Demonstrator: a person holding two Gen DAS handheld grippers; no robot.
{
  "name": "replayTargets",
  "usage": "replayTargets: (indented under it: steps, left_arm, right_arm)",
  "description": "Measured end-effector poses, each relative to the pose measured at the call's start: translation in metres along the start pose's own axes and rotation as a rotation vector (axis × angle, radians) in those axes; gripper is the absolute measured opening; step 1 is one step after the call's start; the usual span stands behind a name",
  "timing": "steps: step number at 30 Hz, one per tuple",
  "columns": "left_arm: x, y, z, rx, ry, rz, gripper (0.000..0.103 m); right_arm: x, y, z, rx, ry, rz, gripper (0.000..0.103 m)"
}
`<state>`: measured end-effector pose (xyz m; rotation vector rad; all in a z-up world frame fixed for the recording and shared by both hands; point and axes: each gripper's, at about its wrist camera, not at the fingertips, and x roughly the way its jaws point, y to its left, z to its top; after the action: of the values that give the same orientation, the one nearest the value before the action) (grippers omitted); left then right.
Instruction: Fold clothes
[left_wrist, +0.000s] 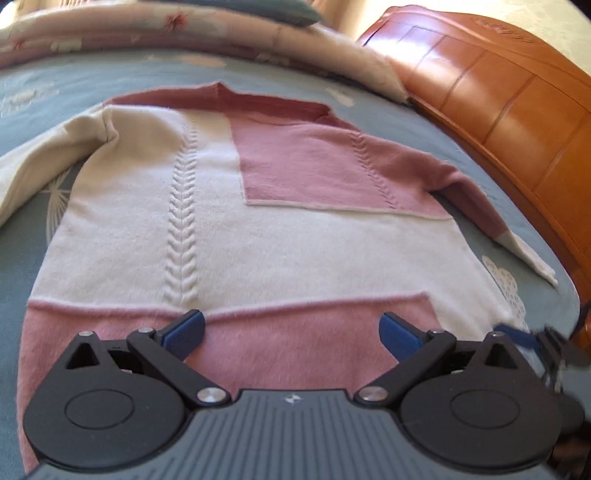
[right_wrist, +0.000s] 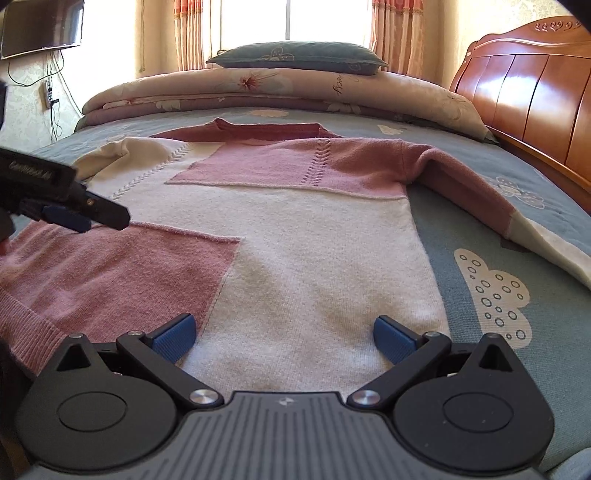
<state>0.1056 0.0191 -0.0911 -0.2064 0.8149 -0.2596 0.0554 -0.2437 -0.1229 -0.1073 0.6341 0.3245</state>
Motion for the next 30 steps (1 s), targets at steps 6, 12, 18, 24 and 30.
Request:
replayTargets:
  steps: [6,12,18,24,30]
  left_arm:
    - [-0.024,-0.009,-0.030,0.078,-0.021,0.039,0.100]
    - [-0.013,-0.025,0.010,0.124,-0.018,0.066,0.100]
    - [0.036,-0.034,0.060,0.111,-0.021,0.111,0.100]
    - [0.069,-0.025,0.064,0.078,0.023,0.210,0.100]
    - [0.037,-0.010,0.026,0.060,-0.008,0.222,0.100]
  right_arm:
    - [0.001,0.002,-0.001,0.009,-0.011,-0.015,0.103]
    - [0.000,0.000,-0.004,0.004,-0.031,-0.006,0.103]
    - [-0.002,-0.003,-0.012,-0.007,-0.081,0.012,0.103]
    - [-0.004,-0.004,-0.017,-0.019,-0.122,0.030,0.103]
    - [-0.003,-0.005,-0.017,-0.020,-0.136,0.030,0.103]
